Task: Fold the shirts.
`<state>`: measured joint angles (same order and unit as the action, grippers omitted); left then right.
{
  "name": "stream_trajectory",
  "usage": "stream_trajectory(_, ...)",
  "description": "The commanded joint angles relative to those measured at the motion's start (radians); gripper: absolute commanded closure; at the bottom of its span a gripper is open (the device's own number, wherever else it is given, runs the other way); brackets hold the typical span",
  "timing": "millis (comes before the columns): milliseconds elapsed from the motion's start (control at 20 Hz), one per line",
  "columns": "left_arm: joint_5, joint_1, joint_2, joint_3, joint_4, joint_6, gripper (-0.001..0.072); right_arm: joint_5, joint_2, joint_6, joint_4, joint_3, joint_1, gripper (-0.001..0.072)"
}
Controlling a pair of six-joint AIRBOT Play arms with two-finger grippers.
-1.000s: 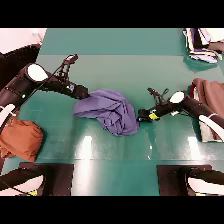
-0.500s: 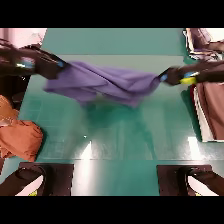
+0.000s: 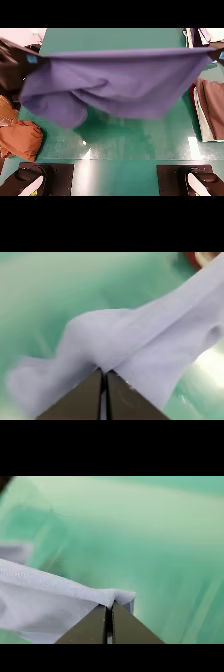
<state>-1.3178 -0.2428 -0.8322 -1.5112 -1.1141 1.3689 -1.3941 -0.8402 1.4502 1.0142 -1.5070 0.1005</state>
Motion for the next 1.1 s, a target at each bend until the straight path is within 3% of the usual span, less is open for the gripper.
stream_trajectory(0,-0.017,-0.001,0.001,0.248,-0.007,0.013,0.0685,-0.103,-0.046,0.044,0.011,0.117,-0.012,0.0696)
stream_trajectory(250,0.077,-0.001,0.001,0.730,0.001,0.006,0.0684,-0.036,-0.130,0.043,0.085,0.380,0.032,0.0696)
stream_trajectory(450,0.091,-0.001,0.001,0.890,0.125,-0.043,0.0681,0.016,-0.140,0.043,0.087,0.452,0.023,0.0696)
stream_trajectory(500,0.096,-0.001,0.001,0.893,0.159,-0.043,0.0581,0.019,-0.138,0.042,0.088,0.451,0.023,0.0696)
stream_trajectory(550,0.109,-0.001,0.001,0.892,0.192,-0.043,0.0264,0.030,-0.134,0.042,0.087,0.450,0.023,0.0695)
stream_trajectory(600,0.135,-0.001,0.001,0.892,0.226,-0.043,0.0054,0.037,-0.130,0.042,0.087,0.449,0.023,0.0696)
stream_trajectory(1050,0.260,0.127,-0.044,0.704,0.097,-0.009,0.0058,0.044,-0.130,0.042,0.082,0.445,0.023,0.0695)
